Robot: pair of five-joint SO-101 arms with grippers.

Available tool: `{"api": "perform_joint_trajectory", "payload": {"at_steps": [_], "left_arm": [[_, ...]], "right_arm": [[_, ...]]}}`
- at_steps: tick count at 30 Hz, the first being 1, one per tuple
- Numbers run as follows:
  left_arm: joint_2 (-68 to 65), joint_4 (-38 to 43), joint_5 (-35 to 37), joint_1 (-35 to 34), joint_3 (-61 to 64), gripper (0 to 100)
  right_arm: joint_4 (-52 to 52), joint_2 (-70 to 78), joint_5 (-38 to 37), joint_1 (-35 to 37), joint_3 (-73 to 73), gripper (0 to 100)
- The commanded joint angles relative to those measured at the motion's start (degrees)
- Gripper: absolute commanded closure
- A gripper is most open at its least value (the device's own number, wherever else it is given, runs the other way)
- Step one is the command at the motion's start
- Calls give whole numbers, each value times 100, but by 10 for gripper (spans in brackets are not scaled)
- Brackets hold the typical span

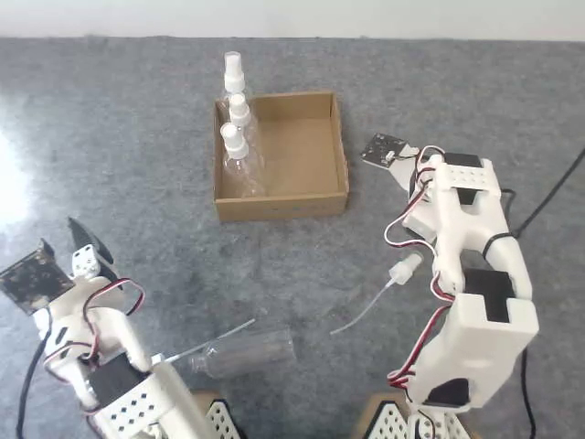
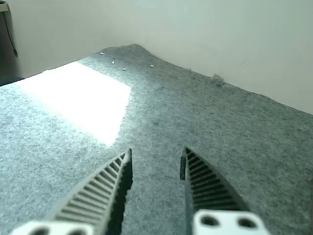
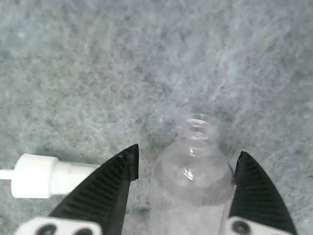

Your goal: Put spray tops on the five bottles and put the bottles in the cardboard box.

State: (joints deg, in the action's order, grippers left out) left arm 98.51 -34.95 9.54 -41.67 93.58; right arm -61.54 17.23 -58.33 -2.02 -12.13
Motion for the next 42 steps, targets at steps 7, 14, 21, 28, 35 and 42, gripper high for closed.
{"api": "perform_joint_trajectory", "payload": {"at_steps": [7, 14, 21, 28, 35, 42], "left_arm": [[105, 158, -44, 35, -40, 844], [105, 158, -44, 35, -40, 844], [105, 158, -44, 35, -40, 844], [105, 158, -44, 35, -40, 844], [105, 158, -44, 35, -40, 844], [105, 158, -44, 35, -40, 844]], "right_arm": [[-31, -92, -88, -110, 325, 897], [-84, -110, -62, -110, 325, 908], [-92, -488, 510, -110, 308, 912], [-92, -1042, 2286, -48, 290, 912], [-215, -1341, 3666, -48, 308, 913], [-971, -1930, 4440, 462, 281, 912]]}}
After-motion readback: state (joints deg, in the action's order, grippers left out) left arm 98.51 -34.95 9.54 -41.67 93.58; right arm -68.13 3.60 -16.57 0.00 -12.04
